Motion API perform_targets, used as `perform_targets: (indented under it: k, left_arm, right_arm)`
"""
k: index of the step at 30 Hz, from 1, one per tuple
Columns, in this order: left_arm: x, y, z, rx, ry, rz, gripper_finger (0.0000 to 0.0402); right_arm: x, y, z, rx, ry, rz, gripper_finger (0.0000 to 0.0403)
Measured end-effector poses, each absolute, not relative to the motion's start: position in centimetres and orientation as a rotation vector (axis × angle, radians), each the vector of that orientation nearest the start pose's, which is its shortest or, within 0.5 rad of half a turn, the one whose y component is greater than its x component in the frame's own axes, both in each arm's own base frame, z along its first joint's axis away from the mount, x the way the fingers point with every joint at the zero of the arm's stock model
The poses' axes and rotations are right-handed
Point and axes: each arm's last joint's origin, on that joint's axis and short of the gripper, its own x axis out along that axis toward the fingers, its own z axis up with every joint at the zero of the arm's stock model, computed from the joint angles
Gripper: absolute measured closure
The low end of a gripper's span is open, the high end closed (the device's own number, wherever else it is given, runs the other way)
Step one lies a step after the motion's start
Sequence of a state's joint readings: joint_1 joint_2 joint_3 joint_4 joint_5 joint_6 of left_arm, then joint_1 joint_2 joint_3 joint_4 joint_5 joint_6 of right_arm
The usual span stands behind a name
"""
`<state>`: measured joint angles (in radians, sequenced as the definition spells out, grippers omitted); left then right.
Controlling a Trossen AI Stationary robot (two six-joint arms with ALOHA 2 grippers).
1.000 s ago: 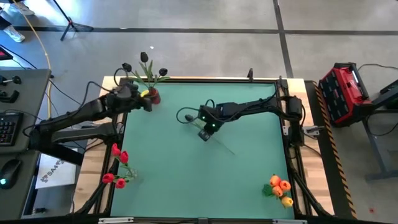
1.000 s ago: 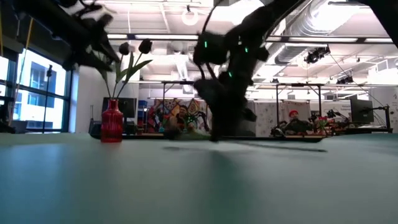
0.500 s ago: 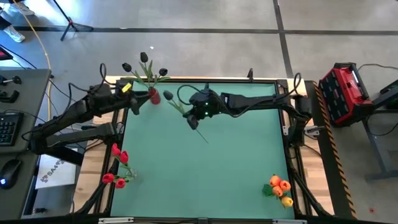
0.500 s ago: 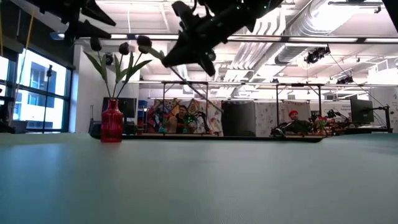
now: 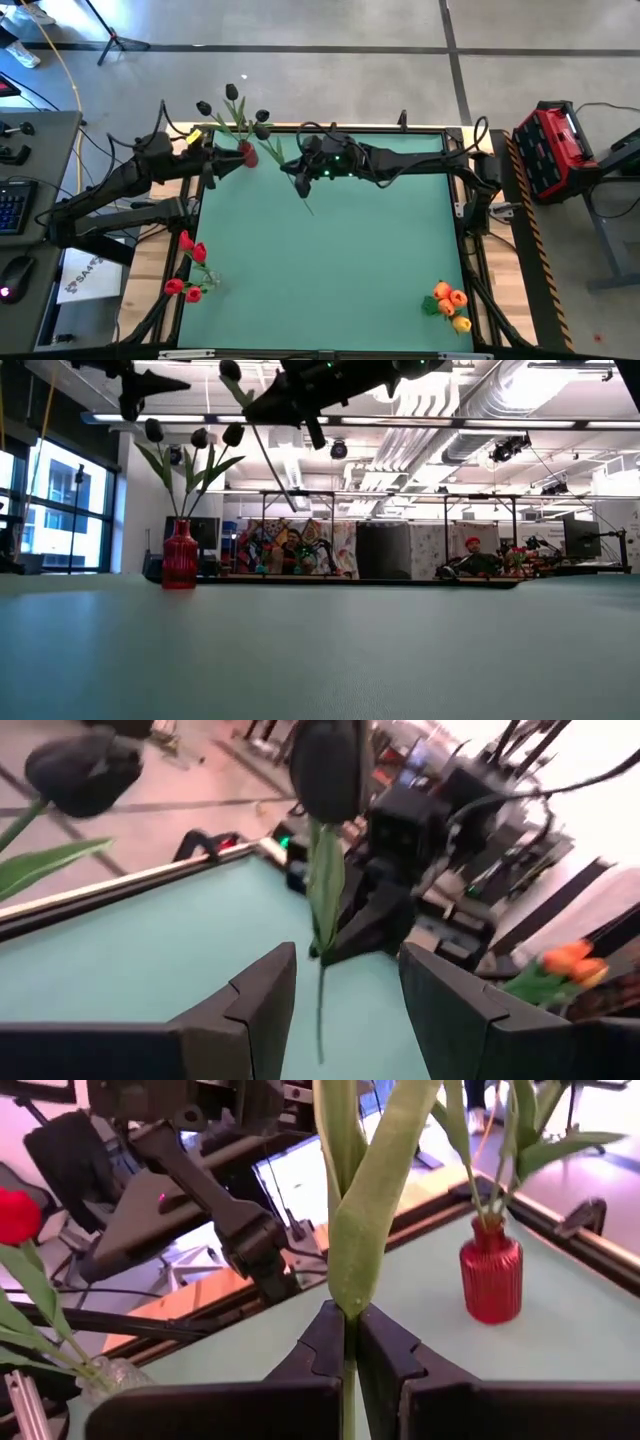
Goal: Sort flowers into vase by color
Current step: Put the black flower into the red vase
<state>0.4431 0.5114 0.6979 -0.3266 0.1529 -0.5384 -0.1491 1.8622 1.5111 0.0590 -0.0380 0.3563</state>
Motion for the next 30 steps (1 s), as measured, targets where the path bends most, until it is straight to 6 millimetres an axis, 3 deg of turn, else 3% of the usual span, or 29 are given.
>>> perform_targets:
  k: [11,16,30]
  left_arm:
    - [12.3,4.1,33.8,-0.559,-0.063,0.145,0.0234]
    - [13.5,3.9,34.2,-0.505,-0.094,0.091,0.0234]
    - [16.5,4.3,34.7,-0.401,-0.181,0.049,0.0238]
  right_arm:
    - [43.9,-4.9,31.1,0.279,0.172,-0.07,0.0403]
    - [44.0,-4.6,31.8,0.328,0.108,-0.048,0.0403]
    - [44.0,-4.1,31.4,0.332,0.155,0.042,0.0403]
